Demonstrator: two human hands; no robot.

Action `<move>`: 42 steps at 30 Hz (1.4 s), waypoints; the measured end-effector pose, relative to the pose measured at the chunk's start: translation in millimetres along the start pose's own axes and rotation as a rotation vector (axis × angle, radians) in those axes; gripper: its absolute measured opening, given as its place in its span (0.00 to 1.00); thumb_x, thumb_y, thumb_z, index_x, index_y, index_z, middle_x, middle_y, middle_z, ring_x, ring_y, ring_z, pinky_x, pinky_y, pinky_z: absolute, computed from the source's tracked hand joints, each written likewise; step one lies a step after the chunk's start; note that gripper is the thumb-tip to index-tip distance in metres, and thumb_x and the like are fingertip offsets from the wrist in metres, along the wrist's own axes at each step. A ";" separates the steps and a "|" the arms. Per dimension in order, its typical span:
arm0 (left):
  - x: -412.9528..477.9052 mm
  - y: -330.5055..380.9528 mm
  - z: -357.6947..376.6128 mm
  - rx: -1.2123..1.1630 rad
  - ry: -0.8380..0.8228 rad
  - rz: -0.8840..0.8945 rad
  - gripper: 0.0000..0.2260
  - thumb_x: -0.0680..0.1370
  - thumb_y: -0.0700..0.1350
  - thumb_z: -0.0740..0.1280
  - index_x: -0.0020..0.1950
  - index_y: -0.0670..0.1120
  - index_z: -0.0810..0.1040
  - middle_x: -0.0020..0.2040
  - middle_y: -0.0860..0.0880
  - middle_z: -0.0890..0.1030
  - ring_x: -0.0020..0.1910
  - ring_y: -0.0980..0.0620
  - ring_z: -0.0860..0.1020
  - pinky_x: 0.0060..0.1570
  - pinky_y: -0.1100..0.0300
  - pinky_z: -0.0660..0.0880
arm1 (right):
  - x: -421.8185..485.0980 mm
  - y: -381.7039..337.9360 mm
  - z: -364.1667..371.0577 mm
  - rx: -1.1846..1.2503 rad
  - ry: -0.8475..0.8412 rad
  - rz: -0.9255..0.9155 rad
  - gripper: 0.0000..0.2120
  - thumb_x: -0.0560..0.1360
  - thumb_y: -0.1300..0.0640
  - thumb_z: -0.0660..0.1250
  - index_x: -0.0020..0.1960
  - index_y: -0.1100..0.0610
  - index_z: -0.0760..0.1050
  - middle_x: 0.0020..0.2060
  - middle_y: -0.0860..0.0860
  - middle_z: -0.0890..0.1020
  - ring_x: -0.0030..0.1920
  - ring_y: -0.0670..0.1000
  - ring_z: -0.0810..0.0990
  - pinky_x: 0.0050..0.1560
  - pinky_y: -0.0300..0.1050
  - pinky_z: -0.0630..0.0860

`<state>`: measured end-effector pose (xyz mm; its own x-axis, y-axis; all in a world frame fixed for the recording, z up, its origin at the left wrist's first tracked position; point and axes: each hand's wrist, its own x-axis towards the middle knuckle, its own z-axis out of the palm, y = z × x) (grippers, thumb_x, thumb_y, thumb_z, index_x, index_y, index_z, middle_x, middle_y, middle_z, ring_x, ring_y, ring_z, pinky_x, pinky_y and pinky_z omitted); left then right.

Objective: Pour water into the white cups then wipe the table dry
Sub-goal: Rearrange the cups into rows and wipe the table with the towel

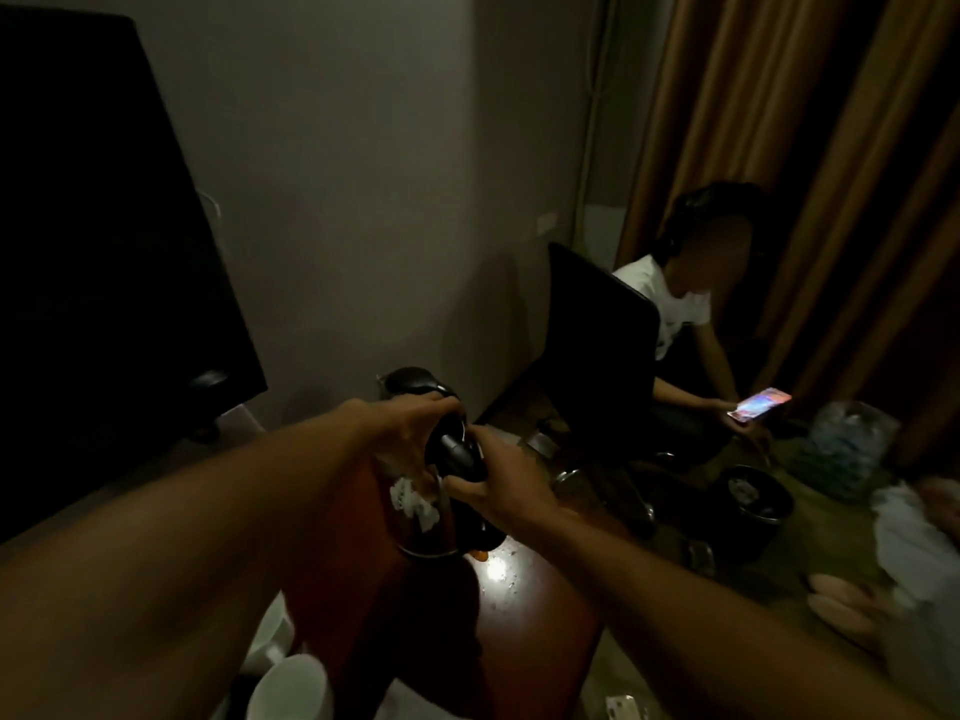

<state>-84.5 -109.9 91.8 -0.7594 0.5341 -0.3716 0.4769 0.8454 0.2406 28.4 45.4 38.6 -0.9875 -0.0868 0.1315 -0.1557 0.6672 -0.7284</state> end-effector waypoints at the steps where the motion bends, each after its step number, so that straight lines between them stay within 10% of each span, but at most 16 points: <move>1: 3.3 9.0 -2.7 0.016 -0.008 0.004 0.46 0.65 0.46 0.83 0.77 0.52 0.62 0.73 0.47 0.68 0.68 0.46 0.71 0.63 0.54 0.73 | 5.9 11.0 -2.7 0.001 0.000 0.018 0.29 0.72 0.46 0.74 0.70 0.46 0.67 0.56 0.49 0.82 0.49 0.47 0.83 0.48 0.46 0.83; 20: 158.5 16.9 31.9 0.256 -0.097 0.089 0.54 0.59 0.65 0.79 0.77 0.57 0.52 0.73 0.51 0.62 0.68 0.43 0.65 0.61 0.43 0.71 | 81.2 139.0 -4.9 0.095 -0.047 0.214 0.31 0.73 0.50 0.75 0.72 0.42 0.65 0.59 0.44 0.79 0.40 0.37 0.77 0.40 0.34 0.78; 29: 151.9 6.6 34.4 0.257 -0.114 0.089 0.57 0.64 0.62 0.79 0.78 0.64 0.39 0.81 0.51 0.43 0.78 0.38 0.50 0.68 0.33 0.65 | 80.3 136.6 -20.0 -0.022 -0.109 0.210 0.32 0.73 0.48 0.74 0.73 0.45 0.64 0.62 0.44 0.76 0.43 0.34 0.73 0.35 0.25 0.70; 35: 94.6 -10.1 40.9 0.255 -0.013 0.022 0.53 0.72 0.52 0.77 0.78 0.64 0.37 0.81 0.45 0.41 0.79 0.38 0.50 0.71 0.35 0.64 | 65.2 110.3 -20.7 -0.250 0.007 0.082 0.31 0.73 0.39 0.71 0.72 0.44 0.67 0.68 0.46 0.69 0.66 0.46 0.68 0.66 0.42 0.67; 42: -11.7 -22.9 67.3 0.327 0.002 -0.160 0.50 0.75 0.55 0.74 0.79 0.62 0.35 0.81 0.43 0.41 0.79 0.39 0.52 0.71 0.41 0.65 | 30.4 68.0 15.9 -0.218 -0.051 -0.095 0.31 0.74 0.40 0.69 0.74 0.44 0.66 0.73 0.47 0.66 0.73 0.49 0.63 0.72 0.51 0.63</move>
<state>-56.7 -135.1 30.3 -0.8363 0.3955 -0.3798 0.4685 0.8752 -0.1203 -12.6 76.4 -17.7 -0.9694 -0.1908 0.1544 -0.2448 0.7978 -0.5510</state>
